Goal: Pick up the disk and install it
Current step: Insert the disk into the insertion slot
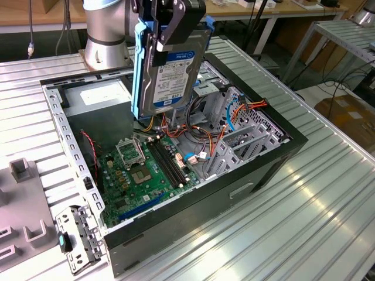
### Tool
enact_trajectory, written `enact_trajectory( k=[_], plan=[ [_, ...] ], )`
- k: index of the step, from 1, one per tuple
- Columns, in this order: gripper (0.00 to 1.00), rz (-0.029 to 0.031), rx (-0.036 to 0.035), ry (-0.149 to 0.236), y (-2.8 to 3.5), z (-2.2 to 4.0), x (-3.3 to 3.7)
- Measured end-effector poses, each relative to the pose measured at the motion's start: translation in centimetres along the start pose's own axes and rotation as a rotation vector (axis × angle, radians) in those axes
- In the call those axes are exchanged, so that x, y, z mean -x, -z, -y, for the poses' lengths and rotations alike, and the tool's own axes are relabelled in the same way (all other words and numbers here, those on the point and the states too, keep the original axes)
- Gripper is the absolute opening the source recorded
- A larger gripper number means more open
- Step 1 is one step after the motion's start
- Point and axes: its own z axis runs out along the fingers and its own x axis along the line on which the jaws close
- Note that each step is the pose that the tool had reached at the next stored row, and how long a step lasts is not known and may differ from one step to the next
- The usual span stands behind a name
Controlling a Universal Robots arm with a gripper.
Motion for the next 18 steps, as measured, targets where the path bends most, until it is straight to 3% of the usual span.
enact_trajectory(
  k=[4,7,9,12,14,16,18],
  plan=[
    [0.37,-0.0001,0.0000,0.000,-0.02,0.05,-0.63],
    [0.37,-0.0004,0.0001,0.000,-0.06,0.64,-0.75],
    [0.37,-0.0004,0.0001,0.000,-0.09,1.95,-0.79],
    [0.37,-0.0006,0.0001,0.000,-0.10,3.17,-0.81],
    [0.37,-0.0005,0.0001,0.000,-0.11,3.81,-0.83],
    [0.37,-0.0007,-0.0005,0.000,-0.12,4.04,-0.85],
    [0.37,-0.0009,-0.0182,0.000,-0.15,4.06,-0.84]
  ],
)
